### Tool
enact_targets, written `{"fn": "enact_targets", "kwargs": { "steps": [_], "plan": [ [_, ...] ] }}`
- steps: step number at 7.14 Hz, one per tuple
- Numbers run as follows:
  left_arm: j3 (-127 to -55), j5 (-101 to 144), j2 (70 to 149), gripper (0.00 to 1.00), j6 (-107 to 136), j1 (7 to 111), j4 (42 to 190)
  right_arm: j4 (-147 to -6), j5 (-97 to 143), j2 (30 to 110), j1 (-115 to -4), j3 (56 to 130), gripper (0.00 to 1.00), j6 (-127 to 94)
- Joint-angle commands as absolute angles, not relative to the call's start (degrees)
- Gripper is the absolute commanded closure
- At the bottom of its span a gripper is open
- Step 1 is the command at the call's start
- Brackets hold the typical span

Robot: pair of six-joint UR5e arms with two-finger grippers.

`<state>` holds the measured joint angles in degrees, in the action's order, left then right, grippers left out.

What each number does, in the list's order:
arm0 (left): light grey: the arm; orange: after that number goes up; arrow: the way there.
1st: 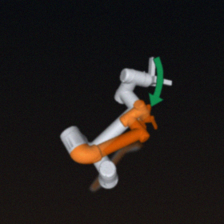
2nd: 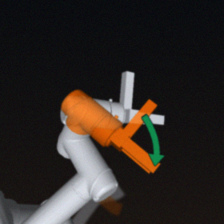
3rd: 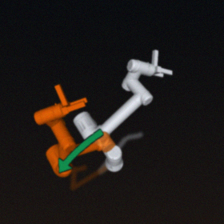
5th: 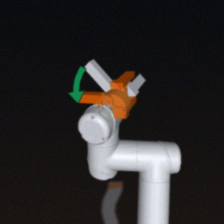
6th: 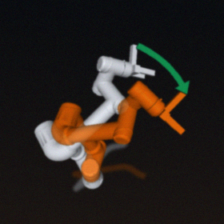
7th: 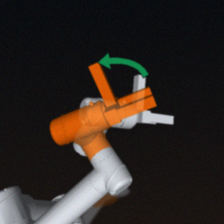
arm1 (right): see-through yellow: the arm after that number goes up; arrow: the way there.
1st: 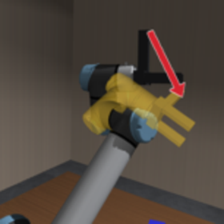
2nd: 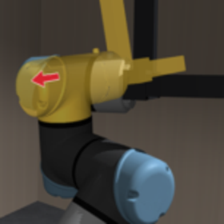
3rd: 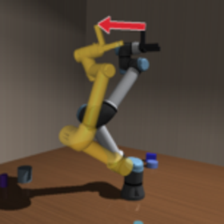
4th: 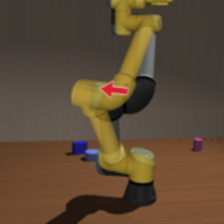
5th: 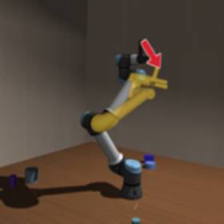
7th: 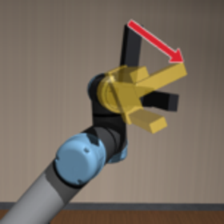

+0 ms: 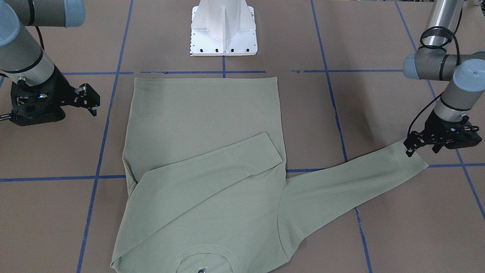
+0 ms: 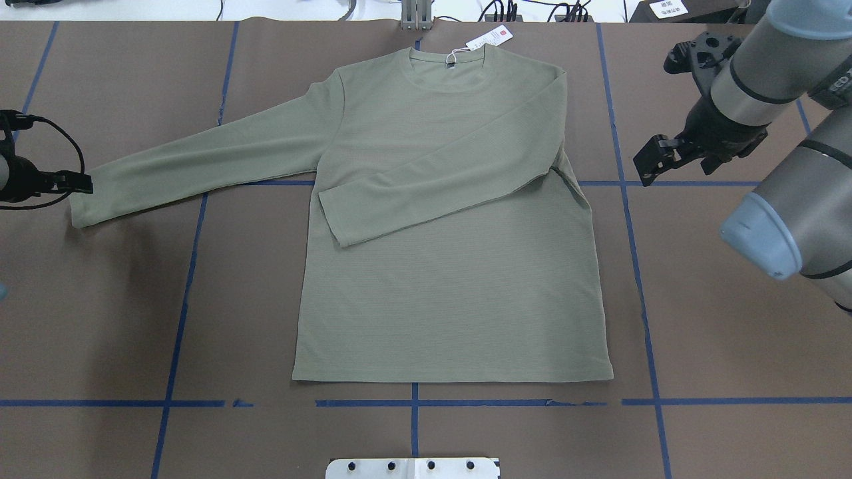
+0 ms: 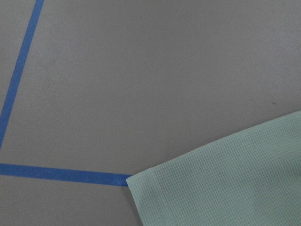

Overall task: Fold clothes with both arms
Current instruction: 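Lower the left gripper onto the cuff of the other sleeve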

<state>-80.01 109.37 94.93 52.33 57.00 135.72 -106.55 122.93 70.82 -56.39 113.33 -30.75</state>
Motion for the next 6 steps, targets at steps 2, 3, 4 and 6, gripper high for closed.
{"fn": "enact_targets", "kwargs": {
  "steps": [2,3,4,6],
  "plan": [
    [-78.1,109.0,95.5,0.03,52.4,56.6,137.2,-106.4,123.0,72.2,-57.5,113.6,0.00,-28.4],
    [-78.2,109.0,95.5,0.10,52.5,56.5,137.3,-106.4,122.9,72.2,-57.5,113.5,0.00,-28.4],
    [-78.1,109.0,95.5,0.11,52.4,56.5,137.3,-106.4,122.9,72.2,-57.5,113.6,0.00,-28.4],
    [-78.0,109.3,95.5,0.11,52.3,56.5,137.4,-106.4,122.9,72.2,-57.5,113.6,0.00,-28.4]
  ]
}}
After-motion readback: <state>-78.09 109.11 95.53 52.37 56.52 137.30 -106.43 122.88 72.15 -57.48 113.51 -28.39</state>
